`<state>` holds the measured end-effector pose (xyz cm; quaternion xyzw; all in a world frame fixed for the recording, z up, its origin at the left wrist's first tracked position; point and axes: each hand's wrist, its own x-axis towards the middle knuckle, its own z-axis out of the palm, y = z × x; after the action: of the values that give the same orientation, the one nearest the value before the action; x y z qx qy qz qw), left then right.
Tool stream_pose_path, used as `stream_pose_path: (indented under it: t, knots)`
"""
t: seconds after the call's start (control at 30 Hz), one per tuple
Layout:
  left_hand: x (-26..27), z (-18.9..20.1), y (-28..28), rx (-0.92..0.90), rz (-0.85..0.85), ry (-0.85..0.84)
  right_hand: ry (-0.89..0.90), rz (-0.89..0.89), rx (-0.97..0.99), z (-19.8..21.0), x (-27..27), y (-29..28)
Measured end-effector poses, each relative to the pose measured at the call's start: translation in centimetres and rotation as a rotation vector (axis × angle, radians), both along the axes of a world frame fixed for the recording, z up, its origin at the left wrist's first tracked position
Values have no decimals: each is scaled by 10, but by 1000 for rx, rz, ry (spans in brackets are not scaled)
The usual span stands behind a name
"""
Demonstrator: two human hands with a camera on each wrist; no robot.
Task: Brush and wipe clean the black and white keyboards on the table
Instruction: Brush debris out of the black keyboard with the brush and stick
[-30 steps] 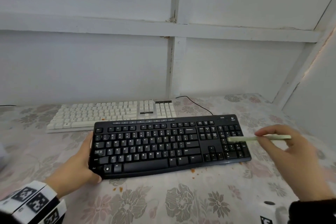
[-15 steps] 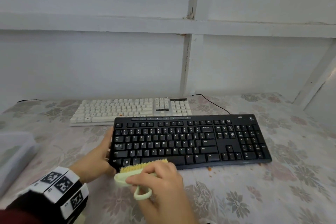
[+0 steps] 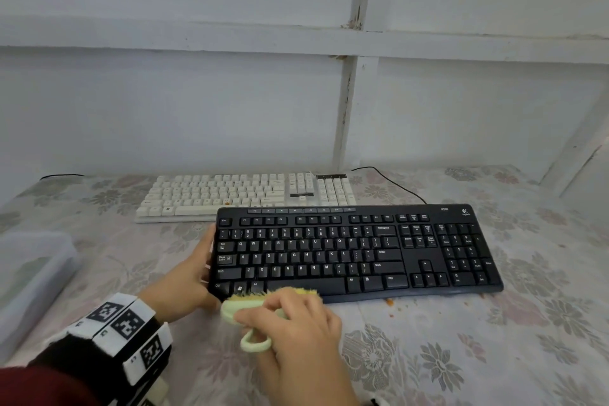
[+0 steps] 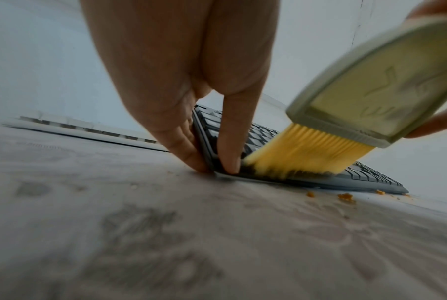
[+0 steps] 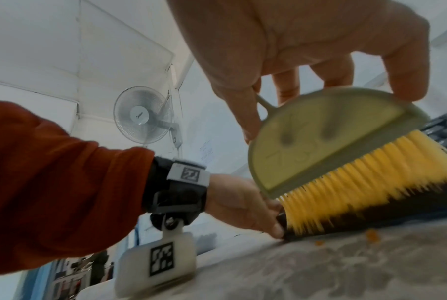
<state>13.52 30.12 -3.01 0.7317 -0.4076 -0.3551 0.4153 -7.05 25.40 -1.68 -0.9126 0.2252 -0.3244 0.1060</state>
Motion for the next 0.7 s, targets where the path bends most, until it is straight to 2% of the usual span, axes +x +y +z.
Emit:
stream_pose_path:
  t: [0.13, 0.3, 0.47, 0.57, 0.7]
  knots:
    - [2, -2, -1, 18, 9, -8, -44, -73, -18, 7, -14, -14]
    - [2, -2, -1, 5, 23, -10, -77, 51, 12, 12, -5, 1]
    - [8, -5, 1, 67, 28, -17, -56, -2, 36, 5, -19, -19]
    - [7, -5, 1, 84, 25, -14, -132, -44, 78, 2, -42, -38]
    - [-1, 0, -2, 49, 25, -32, -182, 46, 170, 1, -47, -41]
